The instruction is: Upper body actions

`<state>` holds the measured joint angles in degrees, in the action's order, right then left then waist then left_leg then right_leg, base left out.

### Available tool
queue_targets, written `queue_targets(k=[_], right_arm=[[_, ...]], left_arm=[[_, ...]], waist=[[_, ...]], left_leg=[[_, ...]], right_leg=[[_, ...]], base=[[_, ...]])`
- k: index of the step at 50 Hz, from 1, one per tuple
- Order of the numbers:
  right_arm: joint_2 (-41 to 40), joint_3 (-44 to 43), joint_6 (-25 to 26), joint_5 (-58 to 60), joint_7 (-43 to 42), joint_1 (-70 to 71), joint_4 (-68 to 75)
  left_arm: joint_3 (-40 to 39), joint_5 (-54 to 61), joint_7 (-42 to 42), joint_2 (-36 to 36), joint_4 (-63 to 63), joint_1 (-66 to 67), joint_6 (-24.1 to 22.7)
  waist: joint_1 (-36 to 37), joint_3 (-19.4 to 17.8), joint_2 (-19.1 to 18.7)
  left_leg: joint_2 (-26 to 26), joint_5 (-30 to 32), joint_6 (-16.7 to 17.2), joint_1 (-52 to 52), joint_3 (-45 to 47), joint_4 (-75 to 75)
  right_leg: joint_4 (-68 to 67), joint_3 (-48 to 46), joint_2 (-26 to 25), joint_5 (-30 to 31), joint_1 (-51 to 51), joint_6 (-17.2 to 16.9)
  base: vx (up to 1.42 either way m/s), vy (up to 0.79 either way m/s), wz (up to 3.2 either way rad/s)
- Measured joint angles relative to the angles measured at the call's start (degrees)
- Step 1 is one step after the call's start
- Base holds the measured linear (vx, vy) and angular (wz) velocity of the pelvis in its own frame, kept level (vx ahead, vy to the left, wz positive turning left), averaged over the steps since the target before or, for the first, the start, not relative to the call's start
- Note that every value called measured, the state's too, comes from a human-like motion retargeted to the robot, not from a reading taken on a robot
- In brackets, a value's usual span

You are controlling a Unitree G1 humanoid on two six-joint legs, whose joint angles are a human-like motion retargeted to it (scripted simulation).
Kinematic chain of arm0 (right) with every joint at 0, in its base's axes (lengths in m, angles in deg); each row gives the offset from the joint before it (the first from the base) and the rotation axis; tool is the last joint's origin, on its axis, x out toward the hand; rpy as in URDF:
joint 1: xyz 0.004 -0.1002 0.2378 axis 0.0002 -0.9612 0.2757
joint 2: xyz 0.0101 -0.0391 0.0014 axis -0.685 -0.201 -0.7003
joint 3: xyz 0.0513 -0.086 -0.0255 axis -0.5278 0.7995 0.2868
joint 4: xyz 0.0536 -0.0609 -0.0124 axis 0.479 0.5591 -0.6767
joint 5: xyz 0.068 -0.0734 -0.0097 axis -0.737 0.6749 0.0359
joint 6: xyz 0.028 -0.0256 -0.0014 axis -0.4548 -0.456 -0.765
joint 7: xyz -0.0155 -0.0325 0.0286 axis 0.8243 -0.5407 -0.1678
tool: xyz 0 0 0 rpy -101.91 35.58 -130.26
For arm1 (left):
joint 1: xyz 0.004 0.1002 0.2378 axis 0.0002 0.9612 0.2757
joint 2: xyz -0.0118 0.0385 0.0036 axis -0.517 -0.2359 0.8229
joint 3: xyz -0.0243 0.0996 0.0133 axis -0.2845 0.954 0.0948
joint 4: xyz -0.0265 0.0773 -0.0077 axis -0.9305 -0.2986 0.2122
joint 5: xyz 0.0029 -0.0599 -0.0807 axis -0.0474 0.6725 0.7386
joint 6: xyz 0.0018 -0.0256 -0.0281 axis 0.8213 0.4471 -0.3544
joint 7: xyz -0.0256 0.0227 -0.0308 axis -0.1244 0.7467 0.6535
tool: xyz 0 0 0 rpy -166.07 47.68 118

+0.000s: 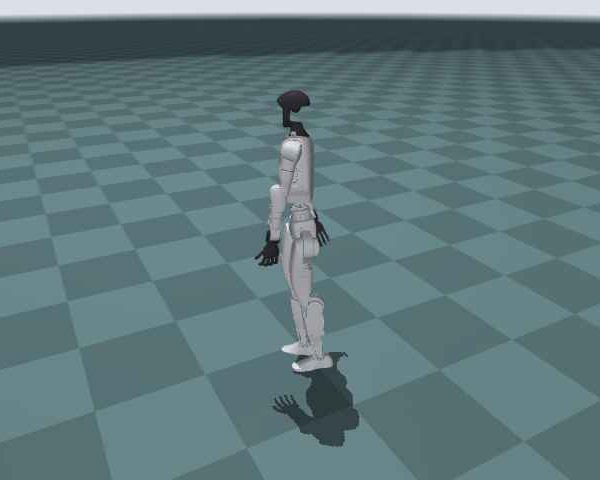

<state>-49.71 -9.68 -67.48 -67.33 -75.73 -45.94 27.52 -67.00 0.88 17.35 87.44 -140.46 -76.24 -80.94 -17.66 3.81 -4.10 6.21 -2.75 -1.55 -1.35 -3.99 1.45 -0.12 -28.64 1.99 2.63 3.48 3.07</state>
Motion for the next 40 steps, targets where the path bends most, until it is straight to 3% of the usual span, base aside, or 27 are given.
queue_targets(k=[3,8,15,19,23,30,36,40], right_arm=[[-3.1,4.2,-2.1,3.6,7.5,7.6,-7.8],[-8.8,11.0,-7.0,4.8,16.7,17.3,-22.7],[-11.4,16.0,-12.7,2.5,18.2,24.5,-32.3],[-10.7,15.9,-15.0,5.8,17.5,21.9,-32.3],[-9.4,12.9,-15.3,9.0,15.8,15.2,-26.9],[-3.2,3.1,-11.1,11.8,10.4,1.5,-7.6],[3.4,-5.0,-5.7,9.4,0.6,-10.7,0.0],[6.6,-8.4,-3.7,5.7,-2.9,-16.4,0.0]], left_arm=[[-4.2,-2.7,2.7,-2.0,-3.3,11.2,3.3],[-4.5,-3.2,6.2,-4.9,-3.4,32.9,10.1],[-8.1,-9.5,10.5,-6.7,-3.4,45.4,11.0],[-6.2,-4.2,9.5,-7.7,-3.4,40.6,12.0],[-3.3,-1.3,7.4,-7.1,-3.4,27.1,10.6],[4.7,1.4,1.1,-3.9,-0.7,-1.5,2.0],[5.7,4.3,-4.4,0.7,10.7,-14.8,-6.2],[4.3,2.9,-6.4,1.9,15.9,-18.4,-8.8]], waist=[[-0.4,-0.2,-0.4],[-2.4,-0.3,-1.1],[-2.8,-0.5,-0.3],[-2.9,-0.6,1.0],[-2.5,-0.4,2.1],[-1.7,0.1,3.5],[-2.8,0.2,3.0],[-2.9,-0.4,2.4]], left_leg=[[-0.4,-0.2,0.2,0.3,0.7,-0.3],[-1.1,-0.4,0.5,0.8,1.1,-0.7],[-1.2,-0.2,0.8,0.9,0.5,-0.8],[-0.9,0.2,0.8,0.6,-0.8,-0.6],[-0.5,0.7,0.7,0.1,-1.5,-0.4],[0.1,0.9,0.5,-0.4,-1.9,0.0],[-0.2,0.5,0.6,-0.8,-0.5,0.5],[-0.6,0.0,0.8,-0.6,1.1,0.7]], right_leg=[[-0.2,1.1,-0.1,0.3,0.5,0.0],[-0.4,2.2,-0.5,0.8,1.2,0.0],[-0.5,2.4,-0.6,1.1,1.1,-0.1],[-0.4,1.1,-0.6,0.8,0.4,0.0],[-0.2,0.0,-0.5,0.5,0.0,0.1],[0.3,-1.7,-0.3,0.2,-0.9,0.3],[0.6,-1.5,-0.3,0.5,-0.5,0.4],[0.6,-0.7,-0.2,0.9,-0.3,0.4]], base=[[0.05,-0.04,-0.21],[0.05,-0.03,-0.09],[-0.02,-0.01,0.05],[-0.07,-0.06,0.29],[-0.06,-0.05,0.17],[-0.05,-0.02,0.06],[0.02,0.01,-0.19],[0.01,0.02,-0.39]])
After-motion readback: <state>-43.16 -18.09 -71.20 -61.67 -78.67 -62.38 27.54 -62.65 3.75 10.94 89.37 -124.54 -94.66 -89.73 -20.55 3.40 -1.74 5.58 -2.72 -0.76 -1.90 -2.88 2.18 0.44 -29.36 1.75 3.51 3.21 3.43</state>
